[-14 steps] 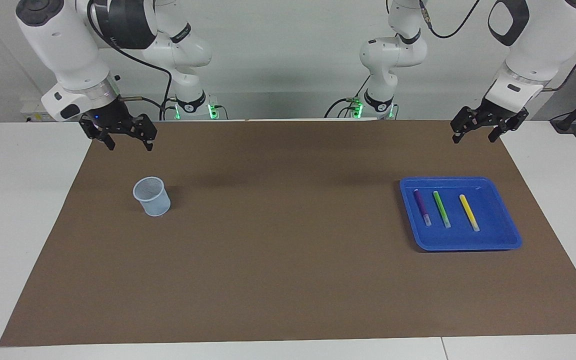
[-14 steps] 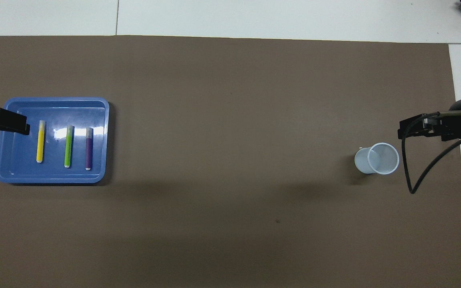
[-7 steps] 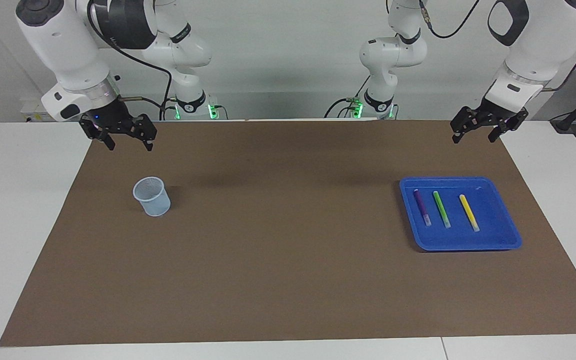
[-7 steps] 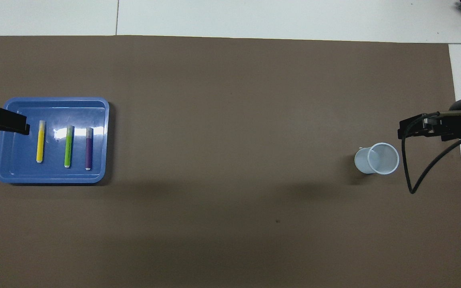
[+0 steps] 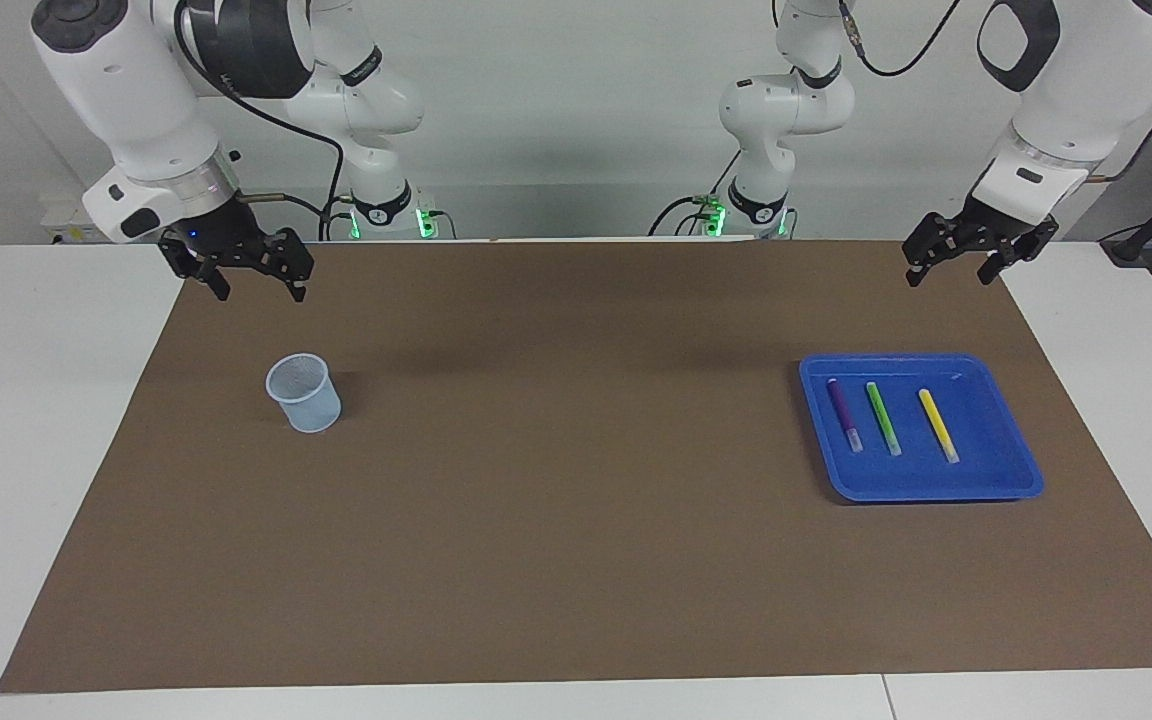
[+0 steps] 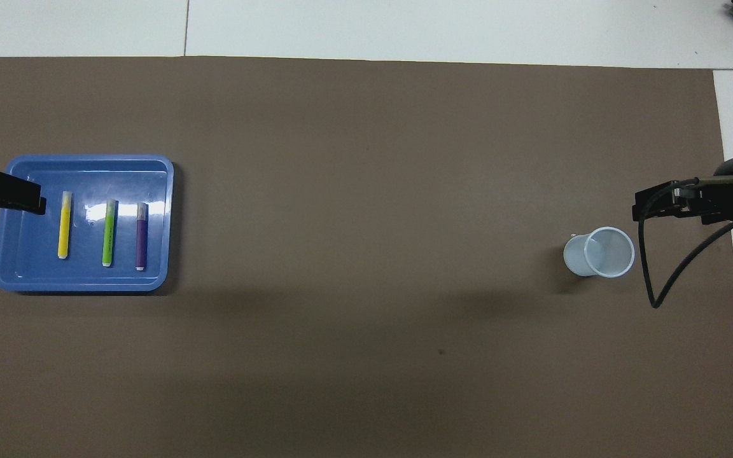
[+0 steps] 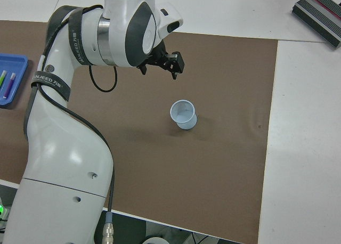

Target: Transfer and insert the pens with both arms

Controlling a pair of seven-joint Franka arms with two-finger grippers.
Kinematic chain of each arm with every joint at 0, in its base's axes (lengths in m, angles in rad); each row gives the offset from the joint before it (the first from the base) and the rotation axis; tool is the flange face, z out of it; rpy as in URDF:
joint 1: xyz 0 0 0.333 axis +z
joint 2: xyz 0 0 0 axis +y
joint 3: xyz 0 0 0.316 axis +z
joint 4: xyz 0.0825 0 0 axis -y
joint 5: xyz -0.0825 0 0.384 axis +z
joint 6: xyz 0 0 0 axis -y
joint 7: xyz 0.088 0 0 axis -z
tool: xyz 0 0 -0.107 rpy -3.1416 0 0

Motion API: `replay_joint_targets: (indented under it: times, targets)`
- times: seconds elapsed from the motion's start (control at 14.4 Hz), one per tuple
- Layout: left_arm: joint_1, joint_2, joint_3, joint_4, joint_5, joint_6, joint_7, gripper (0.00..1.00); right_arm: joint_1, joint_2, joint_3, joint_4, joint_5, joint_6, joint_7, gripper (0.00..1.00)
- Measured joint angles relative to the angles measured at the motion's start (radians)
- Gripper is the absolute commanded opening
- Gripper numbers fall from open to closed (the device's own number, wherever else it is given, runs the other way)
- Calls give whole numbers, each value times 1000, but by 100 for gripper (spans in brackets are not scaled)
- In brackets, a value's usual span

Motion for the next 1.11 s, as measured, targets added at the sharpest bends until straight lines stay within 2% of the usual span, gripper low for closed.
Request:
replay_joint_targets:
  times: [0.42, 0.83, 1.11]
  targets:
    - [0, -9, -1, -34, 0, 30, 0, 100, 0, 0, 0, 0, 0, 0, 0, 100]
    - [1, -89, 2, -272, 0, 232, 0, 100, 0, 0, 0, 0, 0, 0, 0, 100]
    - [2, -99, 2, -353, 0, 291, 0, 100, 0, 0, 0, 0, 0, 0, 0, 100]
